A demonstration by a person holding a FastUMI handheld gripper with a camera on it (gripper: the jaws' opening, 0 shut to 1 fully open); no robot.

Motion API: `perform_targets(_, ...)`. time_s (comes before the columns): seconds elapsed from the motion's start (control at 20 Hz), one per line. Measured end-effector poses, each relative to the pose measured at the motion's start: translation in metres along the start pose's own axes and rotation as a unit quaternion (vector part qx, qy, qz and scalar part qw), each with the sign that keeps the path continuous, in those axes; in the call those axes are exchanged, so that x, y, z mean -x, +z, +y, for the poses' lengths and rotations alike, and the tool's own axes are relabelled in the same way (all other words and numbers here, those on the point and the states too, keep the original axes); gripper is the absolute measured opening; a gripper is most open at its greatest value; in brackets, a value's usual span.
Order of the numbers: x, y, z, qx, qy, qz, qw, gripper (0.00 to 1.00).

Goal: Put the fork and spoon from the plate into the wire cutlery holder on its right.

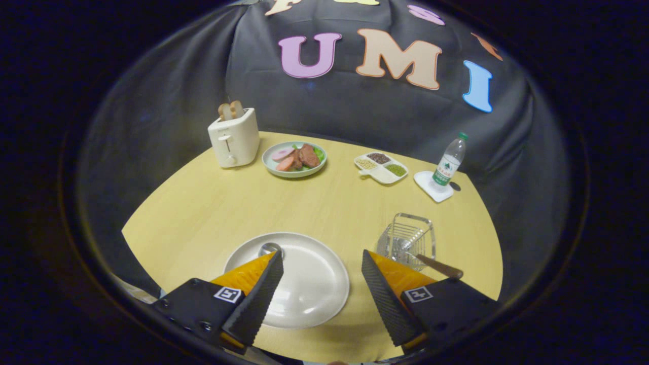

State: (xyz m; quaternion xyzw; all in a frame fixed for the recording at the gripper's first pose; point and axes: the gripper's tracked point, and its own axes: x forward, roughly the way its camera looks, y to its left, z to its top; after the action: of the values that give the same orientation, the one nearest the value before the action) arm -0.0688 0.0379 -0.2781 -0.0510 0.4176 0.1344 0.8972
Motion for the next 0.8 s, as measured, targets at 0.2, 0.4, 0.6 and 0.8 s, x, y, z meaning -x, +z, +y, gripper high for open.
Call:
perform_targets(0.2, -0.005, -0.016, 0.026, -0.006, 0.01, 0.014, 1.0, 1.0)
perform_targets(0.4, -0.009, -0.031, 0.045, -0.015, 0.014, 0.027, 0.999, 1.0)
perform_targets(0.6, -0.015, -0.048, 0.061, -0.017, 0.017, 0.047, 0.999, 1.0)
perform_targets(0.8, -0.02, -0.064, 0.079, -0.02, 0.021, 0.073, 0.997, 0.99)
